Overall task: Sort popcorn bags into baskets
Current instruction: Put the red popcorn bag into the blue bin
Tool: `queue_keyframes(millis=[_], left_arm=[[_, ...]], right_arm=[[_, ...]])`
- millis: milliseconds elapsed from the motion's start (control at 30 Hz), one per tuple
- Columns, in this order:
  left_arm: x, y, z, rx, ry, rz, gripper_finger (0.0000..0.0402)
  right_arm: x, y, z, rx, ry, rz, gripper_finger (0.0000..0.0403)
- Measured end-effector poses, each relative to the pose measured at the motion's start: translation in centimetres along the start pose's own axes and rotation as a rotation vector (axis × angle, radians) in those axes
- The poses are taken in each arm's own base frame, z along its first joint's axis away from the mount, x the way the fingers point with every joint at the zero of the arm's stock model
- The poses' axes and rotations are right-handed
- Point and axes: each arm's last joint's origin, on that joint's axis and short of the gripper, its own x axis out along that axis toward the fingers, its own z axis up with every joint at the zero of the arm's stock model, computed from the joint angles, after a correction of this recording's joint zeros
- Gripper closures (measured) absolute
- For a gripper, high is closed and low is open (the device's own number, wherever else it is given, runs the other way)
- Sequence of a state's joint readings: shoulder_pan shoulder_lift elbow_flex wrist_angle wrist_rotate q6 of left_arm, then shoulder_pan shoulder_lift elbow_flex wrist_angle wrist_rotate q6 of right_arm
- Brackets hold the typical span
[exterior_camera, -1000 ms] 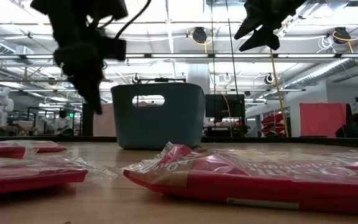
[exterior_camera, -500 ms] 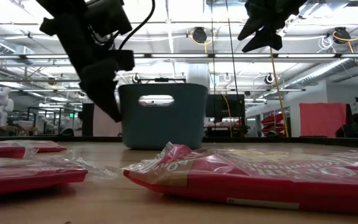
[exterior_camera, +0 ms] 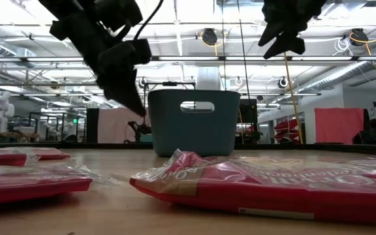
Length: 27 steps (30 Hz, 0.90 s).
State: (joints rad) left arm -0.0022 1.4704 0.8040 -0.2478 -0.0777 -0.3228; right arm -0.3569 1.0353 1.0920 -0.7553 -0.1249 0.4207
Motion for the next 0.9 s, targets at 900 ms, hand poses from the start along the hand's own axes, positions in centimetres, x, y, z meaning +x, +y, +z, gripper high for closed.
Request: queue_keyframes(millis=[900], left_arm=[[-0.9, -5.5, -3.3, -0.314, 0.141, -0.087, 0.0376]], right_arm=[[-1.7, 4.8, -7.6, 0.154, 0.360, -0.082, 0.0200]])
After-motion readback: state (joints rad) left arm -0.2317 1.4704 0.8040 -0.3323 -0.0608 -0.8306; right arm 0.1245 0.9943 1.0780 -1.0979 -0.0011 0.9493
